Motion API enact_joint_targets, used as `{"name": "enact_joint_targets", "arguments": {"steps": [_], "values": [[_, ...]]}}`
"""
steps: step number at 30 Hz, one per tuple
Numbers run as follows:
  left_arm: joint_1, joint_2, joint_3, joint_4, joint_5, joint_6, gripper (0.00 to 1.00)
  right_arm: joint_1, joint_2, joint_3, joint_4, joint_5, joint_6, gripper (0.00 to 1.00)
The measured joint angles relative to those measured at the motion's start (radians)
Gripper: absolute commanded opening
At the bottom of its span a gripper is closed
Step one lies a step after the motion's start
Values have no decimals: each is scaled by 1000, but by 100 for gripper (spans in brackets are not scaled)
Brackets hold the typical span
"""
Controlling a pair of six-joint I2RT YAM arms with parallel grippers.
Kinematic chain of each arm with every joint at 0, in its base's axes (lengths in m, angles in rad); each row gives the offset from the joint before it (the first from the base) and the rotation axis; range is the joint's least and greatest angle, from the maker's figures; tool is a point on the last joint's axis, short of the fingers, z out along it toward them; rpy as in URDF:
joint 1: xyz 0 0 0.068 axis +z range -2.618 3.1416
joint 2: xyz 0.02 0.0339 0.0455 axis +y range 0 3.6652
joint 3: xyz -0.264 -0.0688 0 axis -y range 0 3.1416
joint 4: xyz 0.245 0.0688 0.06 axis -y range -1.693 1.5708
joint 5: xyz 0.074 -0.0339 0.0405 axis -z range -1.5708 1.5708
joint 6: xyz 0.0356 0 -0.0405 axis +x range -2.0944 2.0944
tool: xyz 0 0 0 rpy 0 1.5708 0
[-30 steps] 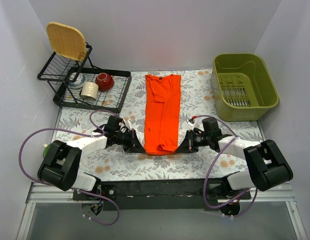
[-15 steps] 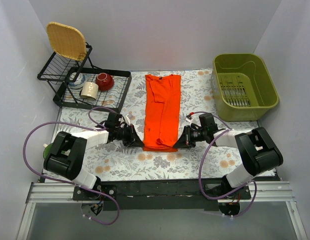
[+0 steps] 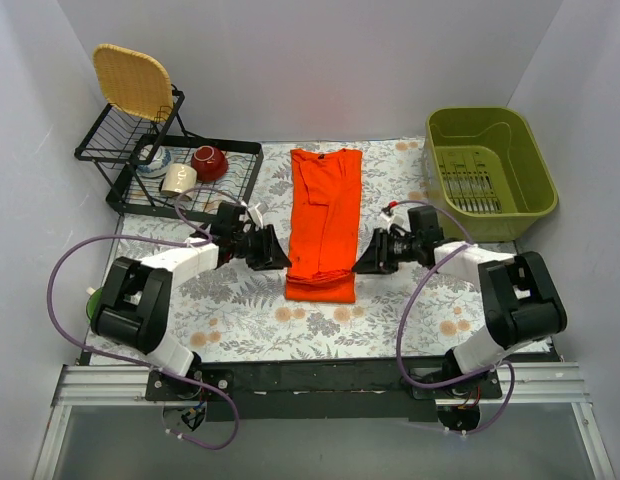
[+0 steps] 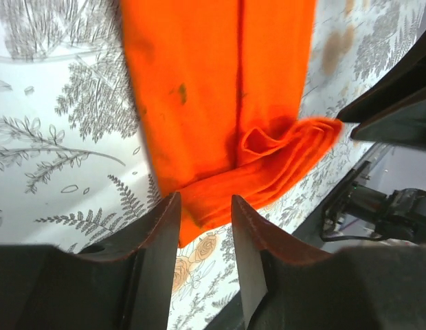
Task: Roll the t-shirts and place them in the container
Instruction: Roll the T-shirt to the center of the board.
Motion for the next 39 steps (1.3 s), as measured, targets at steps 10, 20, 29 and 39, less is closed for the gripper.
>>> {"name": "enact_joint_targets", "arguments": {"steps": [10, 20, 29, 39], "values": [[-41, -278, 36, -122, 1, 509, 54, -91, -163, 175, -272, 6, -438, 42], [-323, -304, -28, -159, 28, 1023, 54, -59, -168, 296, -446, 39, -790, 44], [-375, -169, -60, -108, 2, 1160, 53, -59, -158, 303, -502, 38, -883, 45], [-367, 16, 1, -38, -66, 1182, 60, -59, -156, 303, -512, 38, -903, 45]]}}
